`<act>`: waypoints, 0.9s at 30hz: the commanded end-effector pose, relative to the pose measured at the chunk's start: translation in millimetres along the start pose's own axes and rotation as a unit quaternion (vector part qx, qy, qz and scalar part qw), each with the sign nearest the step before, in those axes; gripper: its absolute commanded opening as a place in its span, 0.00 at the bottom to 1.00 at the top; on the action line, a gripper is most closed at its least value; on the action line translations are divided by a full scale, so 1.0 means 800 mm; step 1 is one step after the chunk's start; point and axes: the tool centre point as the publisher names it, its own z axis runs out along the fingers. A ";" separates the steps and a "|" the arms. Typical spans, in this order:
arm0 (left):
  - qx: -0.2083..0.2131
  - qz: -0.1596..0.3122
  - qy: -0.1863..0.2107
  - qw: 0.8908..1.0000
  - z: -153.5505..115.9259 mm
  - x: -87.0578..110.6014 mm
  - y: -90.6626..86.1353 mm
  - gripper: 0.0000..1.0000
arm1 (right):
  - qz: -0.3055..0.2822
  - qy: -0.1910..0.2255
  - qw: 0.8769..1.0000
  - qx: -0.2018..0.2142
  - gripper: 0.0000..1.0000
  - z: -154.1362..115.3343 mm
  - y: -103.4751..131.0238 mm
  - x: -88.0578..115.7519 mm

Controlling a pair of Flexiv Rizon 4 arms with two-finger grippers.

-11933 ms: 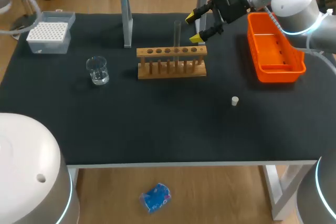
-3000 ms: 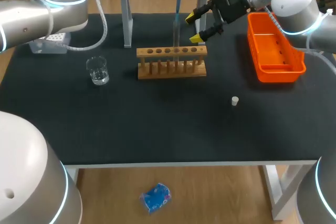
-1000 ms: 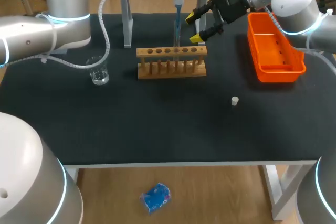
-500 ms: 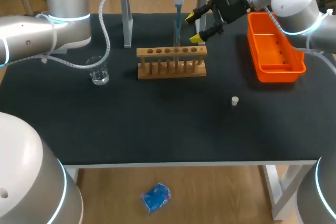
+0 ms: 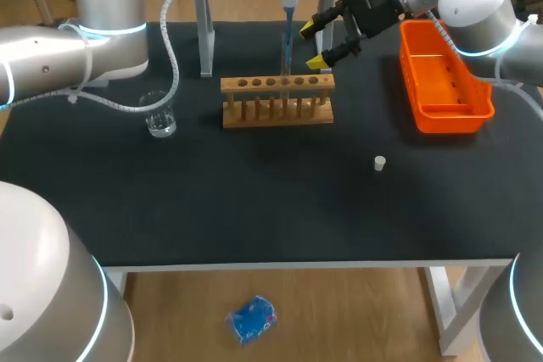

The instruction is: Invert the test tube, pick up the pipette, mount the tip to pipette, aspirate from beaker and dispense into the tube, eject the tip, return the pipette, and cap with the stopper.

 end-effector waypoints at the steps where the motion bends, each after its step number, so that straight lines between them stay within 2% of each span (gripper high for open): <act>1: 0.001 0.001 -0.001 1.000 0.000 0.001 0.000 0.00 | -0.003 0.001 1.000 -0.005 1.00 -0.004 0.001 0.001; 7: 0.001 0.001 -0.001 1.000 0.000 0.001 0.000 0.00 | -0.010 -0.006 1.000 -0.027 1.00 -0.039 0.014 0.008; 13: 0.001 0.001 -0.001 1.000 0.000 0.001 0.000 0.00 | -0.027 -0.010 0.999 -0.029 1.00 -0.073 0.037 0.011; 21: 0.001 0.001 -0.001 1.000 0.000 0.001 0.000 0.00 | -0.055 -0.015 0.997 -0.056 1.00 -0.123 0.089 0.012; 27: 0.001 0.001 -0.001 1.000 0.000 0.001 0.000 0.00 | -0.066 -0.014 0.996 -0.060 1.00 -0.157 0.133 0.009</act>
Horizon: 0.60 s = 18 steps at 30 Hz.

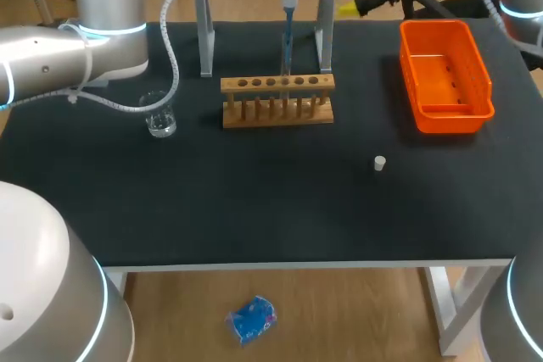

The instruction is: Invert the test tube, pick up the pipette, mount the tip to pipette, aspirate from beaker and dispense into the tube, eject the tip, return the pipette, and cap with the stopper.

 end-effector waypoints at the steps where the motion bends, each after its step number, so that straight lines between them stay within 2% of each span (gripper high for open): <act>1: 0.000 0.001 -0.001 1.000 0.000 0.001 0.000 0.00 | 0.007 0.012 1.000 0.017 1.00 -0.024 0.032 -0.002; 7: 0.000 0.001 -0.001 1.000 0.000 0.001 0.000 0.00 | 0.019 0.005 1.000 -0.012 1.00 -0.042 0.069 -0.013; 14: 0.000 0.001 -0.001 1.000 0.000 0.001 0.000 0.00 | 0.011 0.004 0.999 -0.031 1.00 -0.047 0.107 -0.019; 18: 0.000 0.001 -0.001 1.000 0.000 0.001 0.000 0.00 | 0.005 0.014 0.999 -0.041 1.00 -0.047 0.112 -0.020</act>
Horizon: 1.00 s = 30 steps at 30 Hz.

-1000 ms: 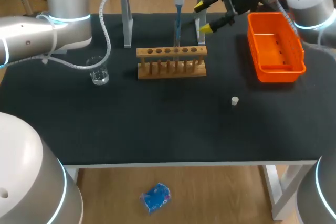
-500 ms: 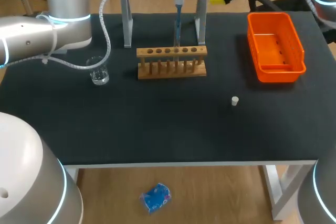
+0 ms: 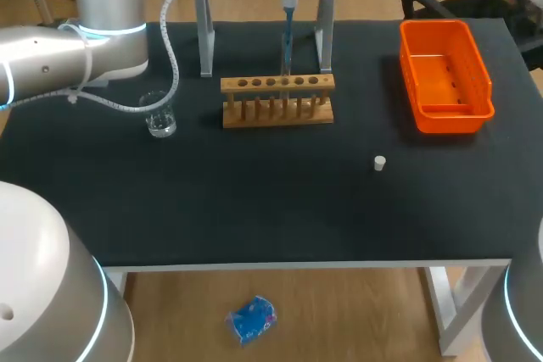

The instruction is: Invert the test tube, pick up the pipette, mount the tip to pipette, aspirate from beaker and dispense into the tube, eject the tip, return the pipette, and cap with the stopper.

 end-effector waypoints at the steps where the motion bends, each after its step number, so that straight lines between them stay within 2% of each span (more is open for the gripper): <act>1: 0.000 0.001 -0.001 1.000 0.000 0.001 0.000 0.00 | 0.000 0.005 1.000 0.002 1.00 -0.001 -0.001 -0.005; 12: 0.000 0.001 -0.001 1.000 0.000 0.001 0.000 0.00 | 0.000 0.005 1.000 0.002 1.00 -0.001 -0.001 -0.005; 14: 0.000 0.001 -0.001 1.000 0.000 0.001 0.000 0.00 | 0.013 0.004 1.000 -0.010 1.00 0.004 -0.002 -0.008; 15: 0.000 0.001 -0.001 1.000 0.000 0.001 0.000 0.00 | 0.015 0.005 1.000 -0.019 0.96 0.006 -0.001 -0.009; 16: 0.000 0.001 -0.001 1.000 0.000 0.001 0.000 0.00 | 0.020 0.004 0.999 -0.028 0.54 0.009 0.000 -0.011; 17: 0.000 0.001 -0.001 1.000 0.000 0.001 0.000 0.00 | 0.025 0.004 0.999 -0.030 0.41 0.011 0.001 -0.013; 19: 0.000 0.001 -0.001 1.000 0.000 0.001 0.000 0.00 | 0.027 0.011 0.999 -0.045 0.08 0.019 0.005 -0.016; 20: 0.000 0.001 -0.001 1.000 0.000 0.001 0.000 0.00 | 0.029 0.009 0.999 -0.044 0.00 0.022 0.007 -0.018; 30: 0.000 0.001 -0.001 1.000 0.000 0.001 0.000 0.00 | 0.020 0.019 0.995 -0.095 0.00 0.041 0.035 -0.029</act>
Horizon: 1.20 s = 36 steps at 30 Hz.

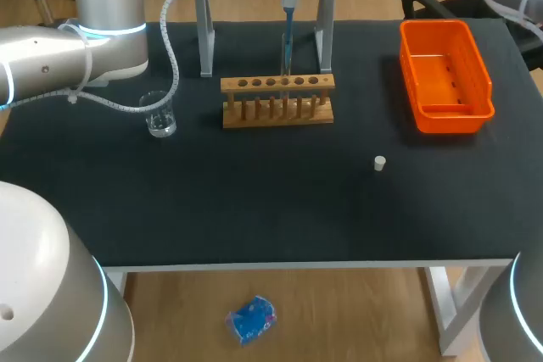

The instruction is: Invert the test tube, pick up the pipette, mount the tip to pipette, aspirate from beaker and dispense into the tube, eject the tip, return the pipette, and cap with the stopper.

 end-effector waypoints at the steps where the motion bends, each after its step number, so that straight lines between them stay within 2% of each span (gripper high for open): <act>1: 0.000 0.001 -0.001 1.000 0.000 0.001 0.000 0.00 | -0.007 0.009 1.000 -0.013 0.00 0.006 0.006 -0.010; 13: 0.000 0.001 -0.001 1.000 0.000 0.001 0.000 0.00 | -0.005 0.035 0.997 -0.063 0.00 0.031 0.021 -0.027; 36: 0.000 0.001 -0.001 1.000 0.000 0.001 0.000 0.00 | 0.014 0.060 0.995 -0.081 0.00 0.049 0.014 -0.026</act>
